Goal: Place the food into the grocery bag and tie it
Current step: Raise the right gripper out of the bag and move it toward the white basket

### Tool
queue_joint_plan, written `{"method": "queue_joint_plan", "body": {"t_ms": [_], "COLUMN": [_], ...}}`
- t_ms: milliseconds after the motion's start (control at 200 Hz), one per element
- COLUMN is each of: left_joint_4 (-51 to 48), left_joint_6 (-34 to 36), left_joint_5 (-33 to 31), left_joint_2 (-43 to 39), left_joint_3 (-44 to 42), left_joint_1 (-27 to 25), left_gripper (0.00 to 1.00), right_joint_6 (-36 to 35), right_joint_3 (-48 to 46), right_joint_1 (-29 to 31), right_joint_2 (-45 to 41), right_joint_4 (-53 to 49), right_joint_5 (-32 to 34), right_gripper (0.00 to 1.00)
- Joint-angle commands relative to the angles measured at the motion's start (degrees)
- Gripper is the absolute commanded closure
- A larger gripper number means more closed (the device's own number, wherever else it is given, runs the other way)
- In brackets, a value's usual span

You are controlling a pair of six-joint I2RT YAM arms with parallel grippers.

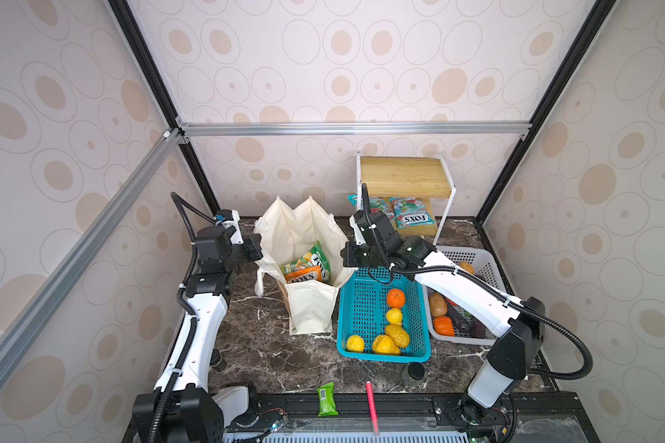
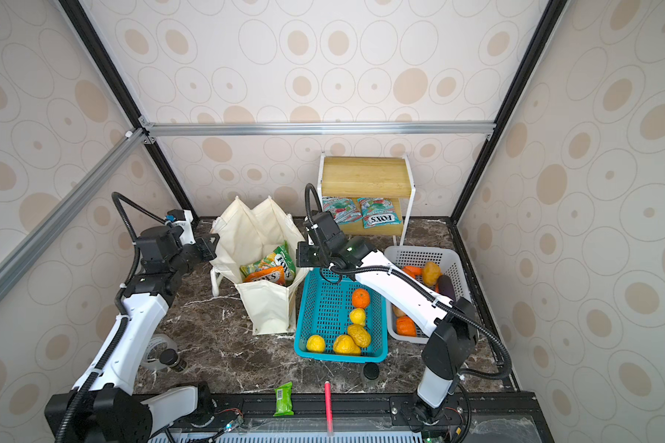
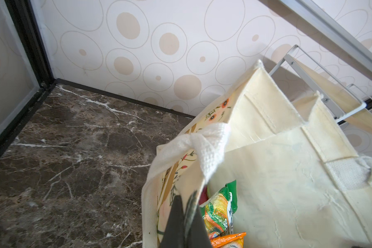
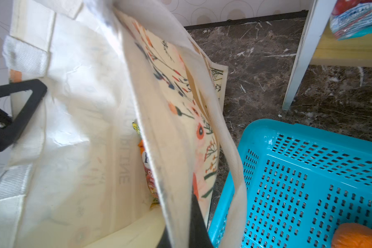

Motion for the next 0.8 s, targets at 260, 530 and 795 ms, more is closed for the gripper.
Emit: {"method": "queue_joint_plan", "body": {"t_ms": [260, 530, 795], "left_joint_4": [10.1, 10.1, 10.5], "left_joint_6": [0.3, 1.0, 0.6], "left_joint_5": [4.1, 3.4, 3.7], "left_joint_2": [2.8, 2.0, 1.5], "left_joint_3": [-4.5, -6.6, -6.9], "left_joint_1": [0.7, 0.8, 0.7], "left_gripper": [1.0, 1.0, 1.0], "right_joint_6": [-1.6, -1.2, -6.8], "right_joint_3": [0.0, 4.5, -1.6], "right_joint_1": [-0.1, -0.1, -0.4], "right_joint_2": [1.1, -2.1, -14.0], "right_joint_4": [0.0, -11.2, -8.4], "right_joint_5": [0.7, 14.1, 19.7], "right_gripper": [0.66, 0.01, 0.01]}}
